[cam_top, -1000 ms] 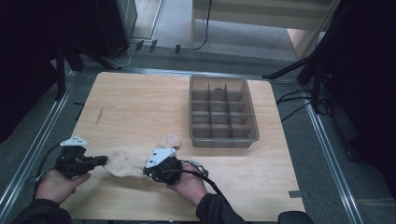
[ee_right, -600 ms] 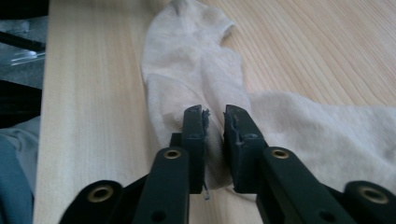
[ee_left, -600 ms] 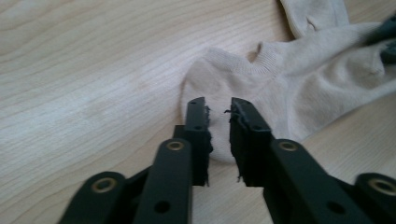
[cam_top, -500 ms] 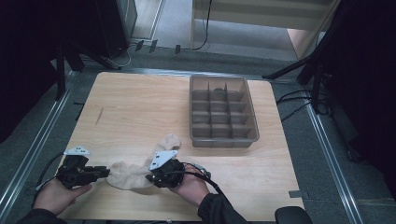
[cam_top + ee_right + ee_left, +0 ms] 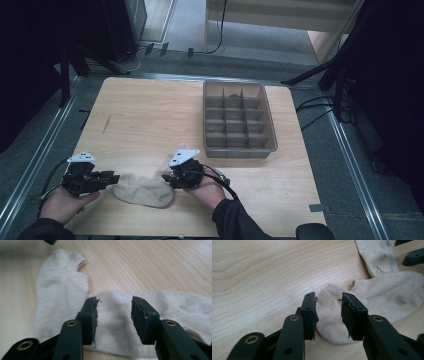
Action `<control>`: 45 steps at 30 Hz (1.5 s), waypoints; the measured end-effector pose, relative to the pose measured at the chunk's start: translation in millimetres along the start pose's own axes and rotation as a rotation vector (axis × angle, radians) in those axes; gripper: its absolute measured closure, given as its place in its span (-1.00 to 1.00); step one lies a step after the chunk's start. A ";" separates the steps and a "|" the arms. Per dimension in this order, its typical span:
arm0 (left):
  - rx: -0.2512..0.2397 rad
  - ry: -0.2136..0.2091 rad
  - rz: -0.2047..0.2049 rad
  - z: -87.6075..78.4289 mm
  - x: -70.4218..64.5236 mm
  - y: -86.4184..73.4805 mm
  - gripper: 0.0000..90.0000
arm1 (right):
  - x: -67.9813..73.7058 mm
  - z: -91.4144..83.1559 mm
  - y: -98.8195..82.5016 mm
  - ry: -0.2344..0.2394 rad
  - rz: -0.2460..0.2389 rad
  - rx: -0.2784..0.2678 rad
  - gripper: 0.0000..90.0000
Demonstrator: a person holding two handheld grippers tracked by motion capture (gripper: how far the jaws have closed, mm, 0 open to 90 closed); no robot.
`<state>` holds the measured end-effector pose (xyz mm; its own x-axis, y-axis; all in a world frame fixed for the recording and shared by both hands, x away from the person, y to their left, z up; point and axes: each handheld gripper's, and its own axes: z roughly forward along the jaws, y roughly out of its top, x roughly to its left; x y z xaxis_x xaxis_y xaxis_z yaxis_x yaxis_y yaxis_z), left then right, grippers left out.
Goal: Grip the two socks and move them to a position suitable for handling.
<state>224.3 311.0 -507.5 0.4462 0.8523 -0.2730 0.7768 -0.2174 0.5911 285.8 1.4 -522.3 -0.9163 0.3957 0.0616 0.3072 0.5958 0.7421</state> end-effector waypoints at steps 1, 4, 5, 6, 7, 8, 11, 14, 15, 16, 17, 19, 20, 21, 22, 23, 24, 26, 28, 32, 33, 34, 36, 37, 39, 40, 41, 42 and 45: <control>0.003 -0.003 0.001 0.6 0.6 -0.1 0.38 | -1.6 3.7 -0.5 -0.008 0.012 0.012 0.13; 0.007 -0.001 0.016 2.6 1.1 -0.2 0.34 | -5.7 13.4 -0.4 -0.036 0.023 0.050 0.05; 0.007 -0.001 0.016 3.2 0.9 -0.1 0.34 | -6.8 16.9 -0.9 -0.047 0.027 0.054 0.06; 0.006 -0.004 0.018 4.0 0.9 -0.2 0.34 | -8.0 19.4 -1.5 -0.047 0.034 0.052 0.08; 0.008 -0.007 0.017 4.9 0.8 -0.3 0.34 | -8.9 21.6 -2.1 -0.051 0.042 0.055 0.12; 0.013 -0.007 0.021 5.3 1.0 -0.4 0.34 | -9.7 23.8 -3.0 -0.055 0.050 0.056 0.15; 0.028 -0.018 0.034 8.9 0.7 -1.8 0.34 | -10.8 25.8 -5.6 -0.094 0.050 0.029 0.42; 0.038 -0.013 0.051 10.6 -0.7 -2.5 0.33 | -10.4 27.1 -7.2 -0.132 0.055 0.005 0.70; 0.037 -0.013 0.054 10.6 -0.7 -2.5 0.33 | -10.5 27.2 -7.2 -0.142 0.054 0.005 0.89; 0.038 -0.014 0.054 10.9 -0.6 -2.7 0.33 | -11.2 27.2 -6.4 -0.150 0.056 0.011 0.92; 0.042 -0.016 0.053 11.6 -0.5 -3.1 0.33 | -12.6 27.8 -5.0 -0.153 0.060 0.016 0.93; 0.057 -0.019 0.057 13.4 0.1 -3.9 0.33 | -15.9 29.4 0.0 -0.161 0.093 0.033 0.94; 0.062 -0.015 0.060 14.8 0.1 -4.5 0.32 | -17.4 30.0 2.5 -0.164 0.099 0.037 0.94; 0.069 -0.015 0.062 15.4 0.2 -4.8 0.32 | -18.7 30.5 6.9 -0.164 0.105 0.034 0.94; 0.072 -0.015 0.061 16.0 0.4 -5.0 0.32 | -19.4 30.4 10.8 -0.168 0.099 0.025 0.94; 0.074 -0.018 0.060 16.3 0.7 -5.0 0.32 | -19.3 29.9 15.1 -0.173 0.099 0.020 0.94; 0.076 -0.018 0.059 16.4 0.9 -5.0 0.32 | -19.9 29.9 19.3 -0.174 0.091 0.013 0.94; 0.075 -0.019 0.058 16.5 1.0 -5.0 0.32 | -21.7 31.2 26.7 -0.181 0.086 -0.002 0.94; 0.070 -0.023 0.056 16.1 1.1 -4.8 0.32 | -24.7 34.9 32.5 -0.180 0.090 -0.009 0.94; 0.056 -0.023 0.050 15.1 1.9 -4.4 0.31 | -28.6 44.9 38.9 -0.170 0.101 -0.008 0.91; 0.057 -0.025 0.051 14.7 2.8 -4.3 0.31 | -28.6 47.1 39.1 -0.173 0.112 -0.005 0.86; 0.054 -0.025 0.052 14.5 3.4 -4.2 0.31 | -29.3 49.2 39.0 -0.165 0.122 -0.001 0.74; 0.049 -0.029 0.040 14.1 4.4 -3.8 0.31 | -30.2 50.4 39.0 -0.158 0.134 0.002 0.63; 0.049 -0.029 0.037 13.8 5.4 -3.0 0.31 | -29.7 49.1 39.2 -0.152 0.142 0.002 0.63; 0.047 -0.022 0.029 13.7 7.1 -0.6 0.32 | -28.1 44.0 41.0 -0.155 0.142 -0.012 0.59; 0.043 -0.022 0.023 14.0 8.4 1.4 0.32 | -27.2 40.7 42.0 -0.147 0.148 -0.023 0.59; 0.039 -0.024 0.021 14.2 10.2 3.9 0.33 | -26.1 37.2 42.9 -0.133 0.160 -0.032 0.59; 0.032 -0.025 0.014 14.5 11.8 6.8 0.33 | -24.4 34.2 43.5 -0.124 0.173 -0.038 0.59; 0.009 -0.021 0.018 14.9 13.9 15.7 0.33 | -17.9 29.5 42.6 -0.104 0.177 -0.039 0.59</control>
<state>249.3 312.3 -513.4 0.4695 0.8378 -0.2786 0.7726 -0.2371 0.5890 322.8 40.3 -511.4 -0.8167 0.5631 0.1259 0.4494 0.4840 0.7508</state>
